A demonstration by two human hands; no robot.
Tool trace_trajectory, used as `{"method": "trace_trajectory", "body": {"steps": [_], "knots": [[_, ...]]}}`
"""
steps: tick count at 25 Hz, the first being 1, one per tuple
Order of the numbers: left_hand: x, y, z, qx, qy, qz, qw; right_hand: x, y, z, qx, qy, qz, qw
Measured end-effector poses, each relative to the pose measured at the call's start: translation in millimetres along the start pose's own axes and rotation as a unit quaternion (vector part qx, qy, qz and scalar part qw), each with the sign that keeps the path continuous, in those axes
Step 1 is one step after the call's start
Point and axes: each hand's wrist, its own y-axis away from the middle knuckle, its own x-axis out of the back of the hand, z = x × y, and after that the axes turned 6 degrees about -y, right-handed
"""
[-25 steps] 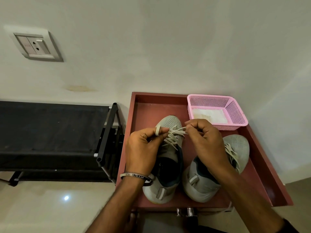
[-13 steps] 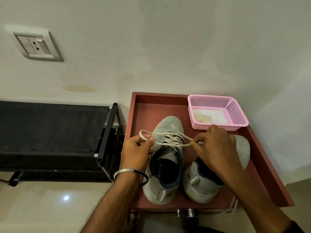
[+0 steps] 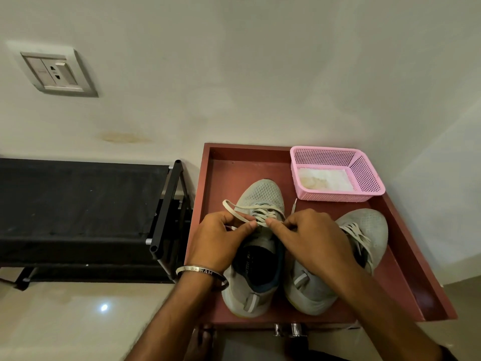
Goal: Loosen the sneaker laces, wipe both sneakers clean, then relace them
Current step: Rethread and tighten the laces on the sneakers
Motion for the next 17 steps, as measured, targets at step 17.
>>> {"method": "trace_trajectory", "body": {"steps": [17], "knots": [[-28.5, -0.4, 11.1, -0.05, 0.114, 0.037, 0.992, -12.5, -4.4, -0.8, -0.013, -0.442, 0.006, 0.897]]}}
